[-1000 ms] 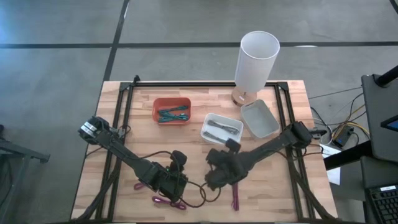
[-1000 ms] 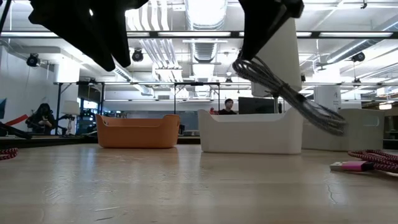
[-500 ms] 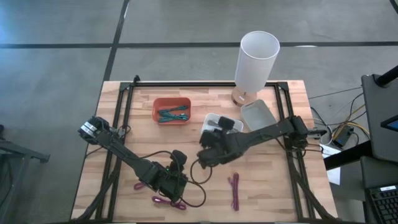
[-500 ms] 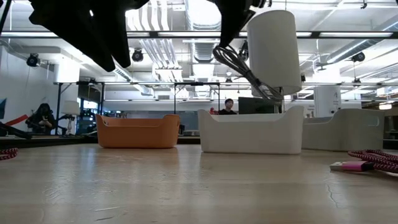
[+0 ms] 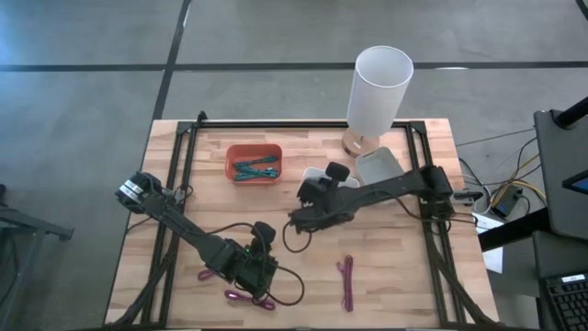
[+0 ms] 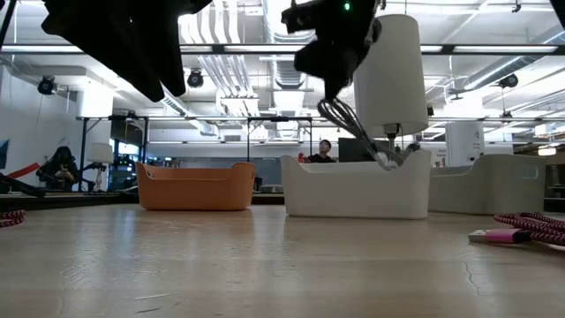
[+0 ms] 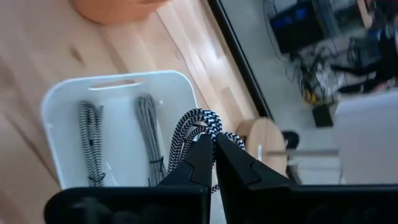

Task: Pick & Place USB Port
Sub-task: Put the white charger cable into the white bin, then put the bottom right pink charger cable into the gray bin

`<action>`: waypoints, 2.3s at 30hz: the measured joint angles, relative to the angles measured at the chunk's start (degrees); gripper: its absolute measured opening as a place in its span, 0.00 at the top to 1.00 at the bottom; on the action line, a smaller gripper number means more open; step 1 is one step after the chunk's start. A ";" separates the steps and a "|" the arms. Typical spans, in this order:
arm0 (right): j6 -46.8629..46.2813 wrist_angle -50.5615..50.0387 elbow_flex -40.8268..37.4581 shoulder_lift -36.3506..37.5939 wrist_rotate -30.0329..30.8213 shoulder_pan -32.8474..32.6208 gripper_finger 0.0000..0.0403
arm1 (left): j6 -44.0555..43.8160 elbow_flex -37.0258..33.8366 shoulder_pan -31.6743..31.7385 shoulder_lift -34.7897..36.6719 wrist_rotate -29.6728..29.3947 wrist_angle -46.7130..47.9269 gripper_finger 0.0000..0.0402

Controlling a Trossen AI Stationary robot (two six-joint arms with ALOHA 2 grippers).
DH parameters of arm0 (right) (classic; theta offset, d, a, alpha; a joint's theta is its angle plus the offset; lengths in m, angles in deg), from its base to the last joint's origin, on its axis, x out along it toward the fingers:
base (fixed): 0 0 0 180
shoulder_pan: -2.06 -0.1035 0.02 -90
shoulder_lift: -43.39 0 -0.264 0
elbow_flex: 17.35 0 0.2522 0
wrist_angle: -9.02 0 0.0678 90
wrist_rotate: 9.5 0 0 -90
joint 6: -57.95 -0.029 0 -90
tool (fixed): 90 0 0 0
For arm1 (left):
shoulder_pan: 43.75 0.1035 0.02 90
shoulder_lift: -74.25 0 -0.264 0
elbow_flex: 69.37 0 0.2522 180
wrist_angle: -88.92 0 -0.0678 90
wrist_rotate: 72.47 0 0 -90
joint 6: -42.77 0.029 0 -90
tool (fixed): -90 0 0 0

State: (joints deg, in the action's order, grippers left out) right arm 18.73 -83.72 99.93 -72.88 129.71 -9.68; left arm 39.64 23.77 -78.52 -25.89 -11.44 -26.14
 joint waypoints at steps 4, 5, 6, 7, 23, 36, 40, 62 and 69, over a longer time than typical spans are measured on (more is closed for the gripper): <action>-4.11 -0.05 -3.08 0.00 0.26 0.24 0.98 | -0.03 0.00 0.01 0.00 -0.01 -0.02 0.71; -4.13 -0.07 -3.60 -0.06 0.26 0.24 0.98 | -0.03 0.00 0.00 0.00 -0.02 -0.02 0.71; -4.16 -0.05 -3.96 -0.09 0.26 0.21 0.98 | -0.05 0.00 0.00 0.00 -0.02 -0.04 0.71; -4.18 0.07 -4.26 -0.09 0.26 0.21 0.98 | -0.05 0.00 0.00 0.00 -0.02 -0.03 0.71; -7.06 2.05 -7.99 -0.09 -4.51 2.05 0.92 | -0.14 0.00 0.02 0.00 -0.02 -0.07 0.71; -7.23 6.11 -9.04 -0.07 -8.92 2.44 0.76 | -0.14 0.00 0.01 0.00 -0.02 -0.07 0.71; -6.73 6.05 -7.23 -0.07 -9.34 2.01 0.74 | -0.13 0.00 0.02 0.00 -0.02 -0.09 0.71; -12.50 -0.46 6.86 -0.04 -20.02 -4.16 0.70 | -0.25 0.00 0.00 0.00 -0.02 -0.07 0.71; -22.14 -5.06 4.65 -0.04 -24.77 -8.06 0.72 | -0.35 0.00 0.00 0.00 -0.02 -0.02 0.71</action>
State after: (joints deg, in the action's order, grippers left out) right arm -3.42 -88.78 104.58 -72.93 104.94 -17.74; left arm 39.29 23.77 -78.52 -25.89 -11.47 -26.16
